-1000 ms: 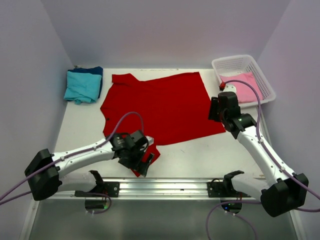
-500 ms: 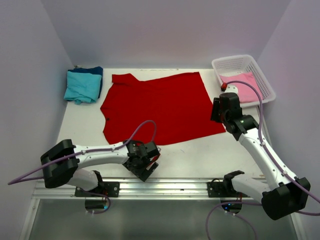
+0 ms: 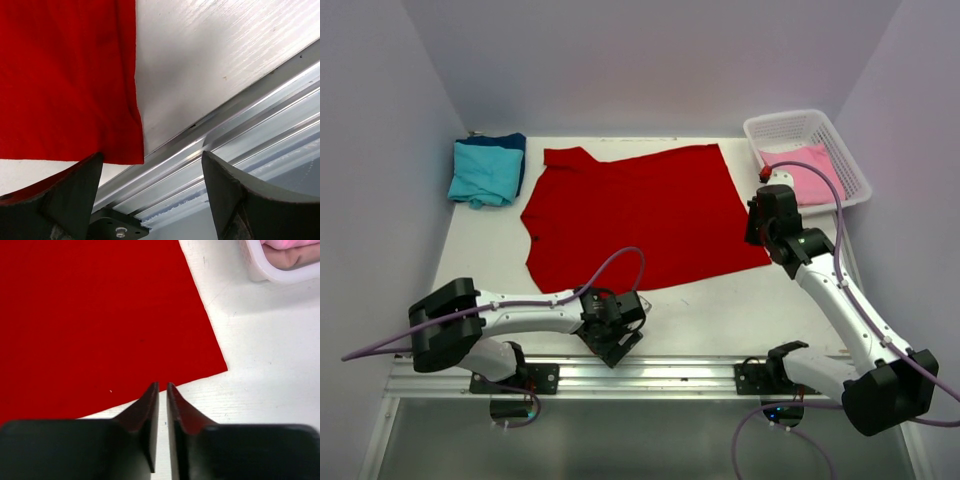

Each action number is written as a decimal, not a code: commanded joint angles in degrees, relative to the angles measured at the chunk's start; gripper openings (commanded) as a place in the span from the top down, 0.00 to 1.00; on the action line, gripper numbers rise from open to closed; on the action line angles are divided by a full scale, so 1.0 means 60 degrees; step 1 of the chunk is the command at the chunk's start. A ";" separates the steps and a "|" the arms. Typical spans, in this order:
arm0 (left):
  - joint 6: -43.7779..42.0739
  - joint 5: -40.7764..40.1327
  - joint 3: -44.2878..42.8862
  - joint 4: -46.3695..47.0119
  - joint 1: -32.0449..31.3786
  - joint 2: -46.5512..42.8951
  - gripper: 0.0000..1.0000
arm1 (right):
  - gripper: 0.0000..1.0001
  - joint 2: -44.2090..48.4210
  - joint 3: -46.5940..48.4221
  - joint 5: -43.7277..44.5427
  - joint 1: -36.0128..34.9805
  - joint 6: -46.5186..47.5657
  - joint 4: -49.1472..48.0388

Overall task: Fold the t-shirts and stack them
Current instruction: Flatten the tshirt out, then fold the tshirt

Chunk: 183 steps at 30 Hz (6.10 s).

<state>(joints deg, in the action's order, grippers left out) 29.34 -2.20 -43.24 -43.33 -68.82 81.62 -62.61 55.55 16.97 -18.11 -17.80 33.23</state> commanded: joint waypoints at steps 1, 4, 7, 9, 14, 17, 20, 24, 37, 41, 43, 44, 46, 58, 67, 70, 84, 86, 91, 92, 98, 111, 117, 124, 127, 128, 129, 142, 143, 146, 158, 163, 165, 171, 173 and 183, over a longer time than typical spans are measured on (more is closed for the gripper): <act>-0.0028 -0.0029 0.0059 0.0205 -0.0088 0.0107 0.17 | 0.88 0.0034 0.0014 0.0086 0.0000 0.0081 0.0027; 0.0075 -0.0029 0.0088 0.0088 -0.0088 0.0194 0.21 | 0.95 0.0064 -0.0030 0.0086 0.0000 0.0038 -0.0002; 0.0119 -0.0029 0.0088 0.0117 -0.0117 0.0209 0.24 | 0.99 0.0136 -0.0074 0.0116 0.0000 -0.0006 -0.0002; 0.0119 -0.0030 0.0103 0.0132 -0.0117 0.0166 0.25 | 1.00 0.0181 -0.0088 0.0145 -0.0014 -0.0021 -0.0002; 0.0178 -0.0190 0.0059 0.0074 -0.0117 0.0238 0.32 | 1.00 0.0283 -0.0088 0.0248 -0.0014 -0.0007 0.0013; 0.0222 -0.0293 0.0044 0.0044 -0.0117 0.0297 0.44 | 1.00 0.0386 -0.0118 0.0248 -0.0014 -0.0007 -0.0002; 0.0324 -0.0453 0.0030 -0.0058 -0.0117 0.0297 0.50 | 1.00 0.0430 -0.0147 0.0233 -0.0014 0.0008 0.0013; 0.0412 -0.0615 0.0000 -0.0131 -0.0117 0.0282 0.60 | 1.00 0.0474 -0.0147 0.0248 0.0000 -0.0007 0.0027; 0.0617 -0.0996 -0.0073 -0.0410 -0.0117 0.0078 0.96 | 1.00 -0.0067 -0.0074 0.2091 -0.0014 -0.0607 0.0701; 0.0807 -0.1099 -0.0321 -0.0804 -0.0117 -0.0215 1.00 | 0.69 -0.0636 -0.0176 0.3000 0.0001 -0.1192 0.1008; 0.0895 -0.1201 -0.0643 -0.1009 -0.0117 -0.0492 1.00 | 0.59 -0.0916 -0.0191 0.3205 0.0001 -0.1455 0.1213; 0.0983 -0.1259 -0.0789 -0.1272 -0.0117 -0.0595 1.00 | 0.54 -0.1092 -0.0278 0.3308 0.0001 -0.1544 0.1243; 0.1158 -0.1493 -0.1243 -0.1754 -0.0132 -0.0873 1.00 | 0.39 -0.1487 -0.0381 0.3556 0.0015 -0.1923 0.1229; 0.1818 -0.2315 -0.2329 -0.3486 -0.0205 -0.1973 1.00 | 0.36 -0.2425 -0.1815 0.2696 0.1756 -0.4808 -0.0264; 0.1892 -0.2490 -0.2373 -0.3589 -0.0205 -0.2003 1.00 | 0.37 -0.3627 -0.1933 0.1801 0.2388 -0.4680 -0.1435; 0.1935 -0.2461 -0.2344 -0.3559 -0.0205 -0.1973 1.00 | 0.38 -0.3511 -0.2123 0.1421 0.2476 -0.4416 -0.1744; 0.1921 -0.2402 -0.2270 -0.3369 -0.0205 -0.1885 1.00 | 0.55 -0.2968 -0.2139 0.1566 0.2578 -0.3918 -0.2448; 0.1936 -0.2388 -0.2212 -0.3369 -0.0205 -0.1900 1.00 | 0.56 -0.3187 -0.2008 0.1610 0.2608 -0.3845 -0.2521; 0.1979 -0.2373 -0.2197 -0.3310 -0.0205 -0.1929 1.00 | 0.57 -0.3729 -0.1847 0.1464 0.2725 -0.3698 -0.2770; 0.1980 -0.2373 -0.2182 -0.3325 -0.0205 -0.1944 1.00 | 0.57 -0.3803 -0.1803 0.1434 0.2711 -0.3683 -0.2785; 0.2023 -0.2344 -0.2153 -0.3281 -0.0205 -0.1959 1.00 | 0.59 -0.3935 -0.1743 0.1171 0.2740 -0.3654 -0.3034; 0.2097 -0.2359 -0.2124 -0.3296 -0.0205 -0.2017 1.00 | 0.65 -0.4024 -0.1889 0.0177 0.2769 -0.3888 -0.2858; 0.2185 -0.2388 -0.2124 -0.3310 -0.0205 -0.2120 1.00 | 0.69 -0.3599 -0.2256 -0.0090 0.2769 -0.4050 -0.2698; 0.2272 -0.2461 -0.2168 -0.3398 -0.0205 -0.2207 1.00 | 0.89 -0.3247 -0.2402 -0.0251 0.2769 -0.3947 -0.2375; 0.2346 -0.2519 -0.2211 -0.3442 -0.0205 -0.2324 1.00 | 0.99 -0.2984 -0.2491 -0.0221 0.2784 -0.3874 -0.2317; 0.2433 -0.2665 -0.2255 -0.3544 -0.0205 -0.2368 1.00 | 1.00 -0.2911 -0.2520 -0.0221 0.2784 -0.3816 -0.2273; 0.2506 -0.2768 -0.2401 -0.3617 -0.0205 -0.2398 1.00 | 1.00 -0.2765 -0.2534 -0.0250 0.2769 -0.3786 -0.2258; 0.3869 -0.5009 -0.3207 -0.3837 -0.0191 -0.3701 1.00 | 1.00 -0.0611 -0.2008 -0.0104 0.2769 -0.3171 -0.0750; 0.4029 -0.5111 -0.3295 -0.3939 -0.0191 -0.3760 1.00 | 1.00 -0.0378 -0.1978 -0.0119 0.2769 -0.3098 -0.0662; 0.4235 -0.5113 -0.3442 -0.4173 -0.0191 -0.3892 1.00 | 1.00 0.0134 -0.1876 -0.0250 0.2784 -0.2981 -0.0223; 0.5463 -0.4307 -0.2813 -0.5258 -0.0191 -0.4872 1.00 | 1.00 0.1879 -0.1232 -0.0762 0.2769 -0.2438 0.1945; 0.5832 -0.4423 -0.2418 -0.4792 -0.0191 -0.5591 1.00 | 1.00 0.1939 -0.1158 -0.1261 0.2754 -0.2409 0.2371; 0.5745 -0.4832 -0.2168 -0.4484 -0.0191 -0.5562 1.00 | 1.00 0.1808 -0.1231 -0.1261 0.2754 -0.2394 0.2197; 0.5144 -0.6516 -0.2007 -0.3151 -0.0191 -0.4861 1.00 | 1.00 0.0871 -0.1158 -0.1173 0.2769 -0.2336 0.1538; 0.4910 -0.7293 -0.1831 -0.2755 -0.0074 -0.4699 1.00 | 1.00 0.0446 -0.1085 -0.1100 0.2769 -0.2321 0.1303; 0.0898 -0.5993 -0.0586 0.1929 0.3484 -0.4098 1.00 | 1.00 -0.1297 -0.0221 -0.0441 0.2769 -0.2175 0.0321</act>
<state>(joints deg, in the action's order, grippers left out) 43.05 -38.98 -47.57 -45.08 -51.46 55.59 -68.36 50.83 11.79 -1.80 -32.05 39.44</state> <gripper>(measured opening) 0.008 0.010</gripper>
